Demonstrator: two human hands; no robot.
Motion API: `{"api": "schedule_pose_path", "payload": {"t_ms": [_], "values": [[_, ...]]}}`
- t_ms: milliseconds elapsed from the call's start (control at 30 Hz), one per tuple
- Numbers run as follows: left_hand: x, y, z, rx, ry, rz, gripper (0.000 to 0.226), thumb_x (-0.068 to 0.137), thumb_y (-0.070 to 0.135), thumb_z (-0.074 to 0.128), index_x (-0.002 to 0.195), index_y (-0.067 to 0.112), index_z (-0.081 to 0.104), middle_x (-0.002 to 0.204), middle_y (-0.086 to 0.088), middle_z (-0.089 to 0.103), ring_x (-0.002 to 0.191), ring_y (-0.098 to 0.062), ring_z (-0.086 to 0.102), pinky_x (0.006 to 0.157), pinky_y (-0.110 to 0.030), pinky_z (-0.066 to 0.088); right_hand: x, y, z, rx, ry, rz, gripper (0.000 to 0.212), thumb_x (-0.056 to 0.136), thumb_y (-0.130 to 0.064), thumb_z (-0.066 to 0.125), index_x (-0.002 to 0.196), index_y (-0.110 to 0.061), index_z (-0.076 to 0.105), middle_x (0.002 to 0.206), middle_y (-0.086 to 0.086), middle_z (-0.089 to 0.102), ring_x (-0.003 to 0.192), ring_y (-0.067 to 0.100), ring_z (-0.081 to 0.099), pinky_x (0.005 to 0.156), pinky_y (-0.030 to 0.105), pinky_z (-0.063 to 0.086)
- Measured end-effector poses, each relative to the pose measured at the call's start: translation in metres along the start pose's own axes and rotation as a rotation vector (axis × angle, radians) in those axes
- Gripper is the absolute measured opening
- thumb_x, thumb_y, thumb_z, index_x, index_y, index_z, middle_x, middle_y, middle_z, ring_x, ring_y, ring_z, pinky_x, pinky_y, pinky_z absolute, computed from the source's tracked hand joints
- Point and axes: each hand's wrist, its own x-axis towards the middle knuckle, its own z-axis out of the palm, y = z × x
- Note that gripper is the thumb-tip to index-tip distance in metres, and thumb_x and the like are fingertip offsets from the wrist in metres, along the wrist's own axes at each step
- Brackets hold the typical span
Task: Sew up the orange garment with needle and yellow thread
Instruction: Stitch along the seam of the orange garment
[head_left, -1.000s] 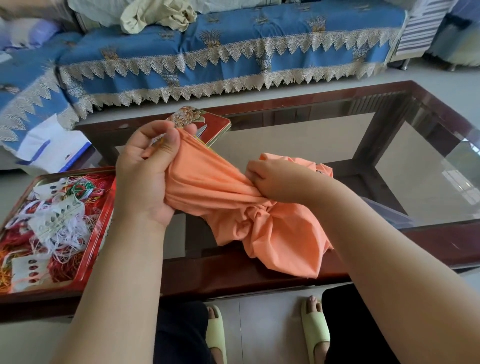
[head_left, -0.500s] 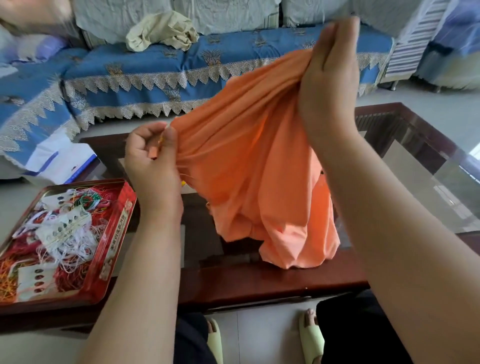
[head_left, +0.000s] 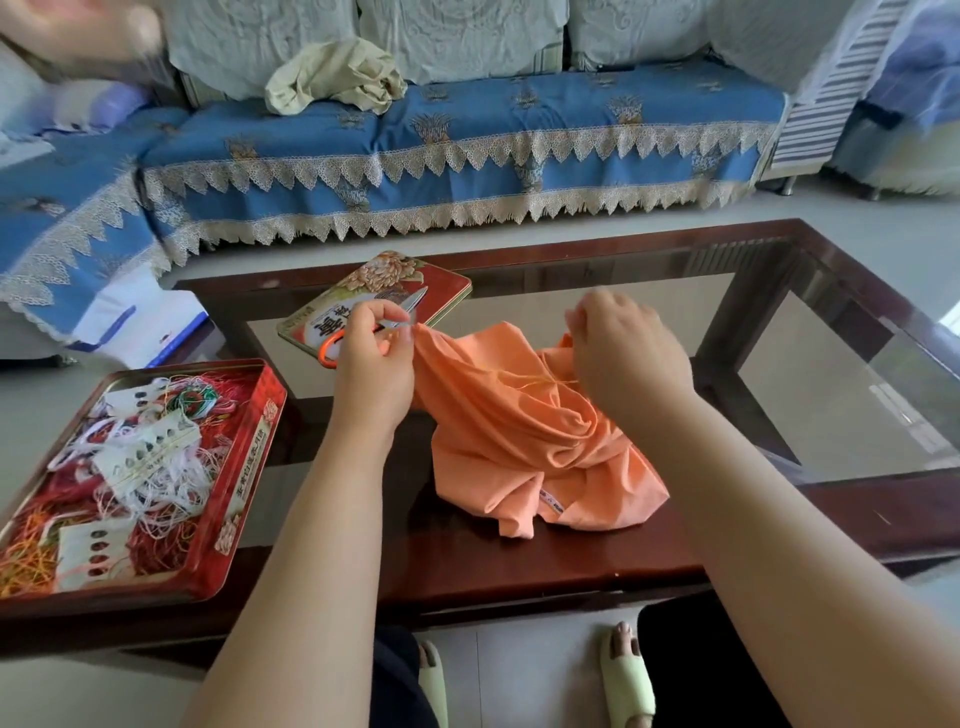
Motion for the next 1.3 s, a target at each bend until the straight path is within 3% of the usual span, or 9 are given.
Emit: {"api": "schedule_pose_path", "payload": {"t_ms": [100, 233, 367, 467, 800, 967, 1100, 1200, 1300], "values": [[-0.008, 0.006, -0.002, -0.012, -0.053, 0.04, 0.008, 0.102, 0.013, 0.046, 0.097, 0.017, 0.052, 0.084, 0.017, 0.041, 0.07, -0.01, 0.05, 0.068, -0.038, 0.048, 0.006, -0.014, -0.004, 0.615, 0.216, 0.014, 0.018, 0.104, -0.023, 0.033, 0.092, -0.015, 0.044, 0.069, 0.0, 0.063, 0.064, 0.018, 0.057, 0.063, 0.035, 0.048], [-0.017, 0.014, -0.005, -0.045, -0.137, 0.104, 0.017, 0.101, 0.017, 0.047, 0.089, 0.027, 0.051, 0.081, 0.016, 0.048, 0.07, -0.011, 0.053, 0.063, -0.039, 0.047, -0.007, -0.026, 0.009, 1.027, 0.089, 0.02, 0.021, 0.105, -0.017, 0.032, 0.086, -0.019, 0.041, 0.067, 0.002, 0.064, 0.06, 0.017, 0.061, 0.061, 0.034, 0.053], [-0.026, 0.018, -0.006, -0.092, -0.193, 0.216, 0.012, 0.1, 0.012, 0.049, 0.098, 0.024, 0.05, 0.078, 0.014, 0.05, 0.06, 0.005, 0.051, 0.057, -0.014, 0.043, -0.02, -0.032, 0.02, 1.062, -0.017, -0.052, 0.019, 0.104, -0.015, 0.034, 0.088, -0.019, 0.044, 0.073, 0.0, 0.067, 0.07, 0.012, 0.066, 0.069, 0.03, 0.056], [-0.03, 0.019, -0.004, -0.167, -0.183, 0.241, 0.014, 0.098, 0.01, 0.052, 0.102, 0.023, 0.051, 0.069, 0.005, 0.057, 0.056, -0.01, 0.045, 0.052, -0.015, 0.038, -0.025, -0.034, 0.021, 1.045, -0.04, -0.082, 0.017, 0.103, -0.017, 0.036, 0.089, -0.019, 0.045, 0.068, -0.003, 0.062, 0.064, 0.013, 0.061, 0.068, 0.035, 0.054], [-0.032, 0.02, -0.001, -0.243, -0.189, 0.192, 0.017, 0.089, 0.018, 0.068, 0.101, 0.024, 0.058, 0.079, 0.005, 0.071, 0.074, -0.003, 0.066, 0.066, -0.015, 0.048, -0.031, -0.035, 0.026, 0.852, -0.071, -0.046, 0.016, 0.103, -0.026, 0.035, 0.095, -0.015, 0.044, 0.068, -0.011, 0.053, 0.062, 0.001, 0.052, 0.068, 0.037, 0.048], [-0.04, 0.021, 0.01, -0.202, -0.163, 0.204, 0.016, 0.086, 0.015, 0.072, 0.092, 0.024, 0.061, 0.073, 0.006, 0.069, 0.072, -0.003, 0.065, 0.069, -0.015, 0.048, -0.033, -0.047, 0.033, 1.006, 0.029, 0.124, 0.018, 0.103, -0.025, 0.038, 0.092, -0.012, 0.046, 0.062, -0.011, 0.045, 0.053, -0.003, 0.046, 0.057, 0.018, 0.037], [-0.039, 0.02, 0.007, -0.153, -0.192, 0.211, 0.017, 0.084, 0.018, 0.075, 0.092, 0.026, 0.062, 0.076, -0.001, 0.071, 0.077, -0.007, 0.067, 0.075, -0.023, 0.05, -0.017, -0.036, 0.025, 0.88, 0.201, -0.025, 0.013, 0.102, -0.03, 0.042, 0.094, -0.019, 0.045, 0.059, -0.011, 0.049, 0.05, 0.004, 0.047, 0.056, 0.039, 0.046], [-0.035, 0.019, 0.001, -0.133, -0.283, 0.167, 0.023, 0.076, 0.037, 0.076, 0.093, 0.035, 0.062, 0.081, 0.001, 0.072, 0.08, -0.012, 0.068, 0.077, -0.037, 0.052, -0.01, -0.021, 0.014, 0.769, 0.344, -0.135, 0.009, 0.1, -0.033, 0.043, 0.095, -0.026, 0.042, 0.055, -0.01, 0.051, 0.048, 0.012, 0.051, 0.052, 0.037, 0.046], [-0.035, 0.017, 0.001, 0.006, -0.357, 0.081, 0.038, 0.066, 0.056, 0.071, 0.095, 0.034, 0.061, 0.085, 0.007, 0.07, 0.085, -0.007, 0.066, 0.073, -0.03, 0.051, -0.012, -0.017, 0.014, 0.712, 0.346, -0.183, 0.007, 0.1, -0.033, 0.044, 0.097, -0.027, 0.042, 0.056, -0.003, 0.056, 0.049, 0.015, 0.053, 0.052, 0.04, 0.046]]}}
